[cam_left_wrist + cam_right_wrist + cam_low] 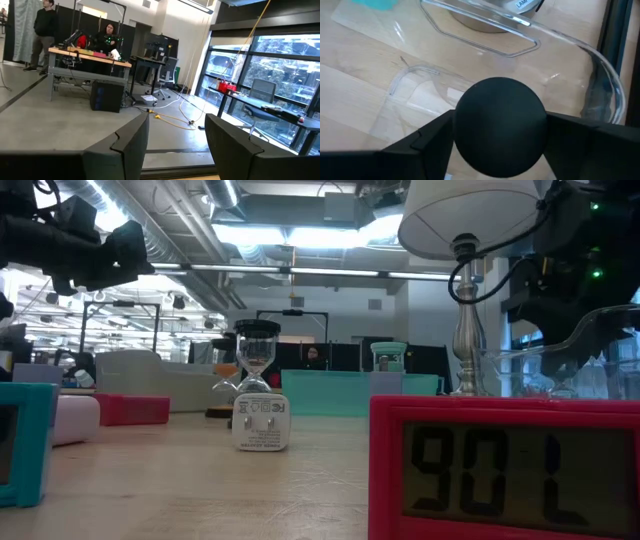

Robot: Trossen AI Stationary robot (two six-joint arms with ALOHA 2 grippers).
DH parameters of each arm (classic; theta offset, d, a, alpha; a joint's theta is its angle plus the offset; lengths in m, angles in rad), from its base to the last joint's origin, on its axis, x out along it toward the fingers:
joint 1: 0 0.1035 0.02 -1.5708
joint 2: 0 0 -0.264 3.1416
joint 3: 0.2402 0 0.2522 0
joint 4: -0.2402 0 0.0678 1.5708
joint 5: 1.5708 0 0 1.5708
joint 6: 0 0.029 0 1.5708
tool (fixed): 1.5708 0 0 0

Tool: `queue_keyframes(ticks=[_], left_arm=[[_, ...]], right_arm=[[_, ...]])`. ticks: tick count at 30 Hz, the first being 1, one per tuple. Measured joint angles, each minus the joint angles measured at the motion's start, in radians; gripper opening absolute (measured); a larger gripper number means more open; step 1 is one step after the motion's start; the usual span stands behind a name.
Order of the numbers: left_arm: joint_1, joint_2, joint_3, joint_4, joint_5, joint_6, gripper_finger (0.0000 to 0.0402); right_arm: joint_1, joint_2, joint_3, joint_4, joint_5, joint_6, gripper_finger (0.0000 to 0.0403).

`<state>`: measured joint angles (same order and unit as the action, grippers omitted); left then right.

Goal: Pick & Place Office items
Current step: Put the right blue hourglass into the transparent bin, then put the light blue hourglass into the transparent bin

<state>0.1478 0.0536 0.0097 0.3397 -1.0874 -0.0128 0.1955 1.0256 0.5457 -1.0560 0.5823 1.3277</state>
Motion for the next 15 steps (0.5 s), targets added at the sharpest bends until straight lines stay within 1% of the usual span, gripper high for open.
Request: queue_keyframes(ticks=[5, 11, 13, 15], left_arm=[[0.000, 0.000, 0.000, 0.000, 0.000, 0.000, 0.0191], [0.000, 0.000, 0.000, 0.000, 0.000, 0.000, 0.0190], [0.000, 0.000, 0.000, 0.000, 0.000, 0.000, 0.0191], [0.000, 0.000, 0.000, 0.000, 0.000, 0.000, 0.0191]], right_arm=[[0.000, 0.000, 0.058, -0.025, -0.001, -0.057, 0.0295], [0.000, 0.000, 0.224, -0.179, 0.002, -0.113, 0.0308], [0.000, 0.000, 0.277, -0.181, 0.008, -0.149, 0.0308], [0.000, 0.000, 0.318, -0.130, 0.035, -0.216, 0.0308]])
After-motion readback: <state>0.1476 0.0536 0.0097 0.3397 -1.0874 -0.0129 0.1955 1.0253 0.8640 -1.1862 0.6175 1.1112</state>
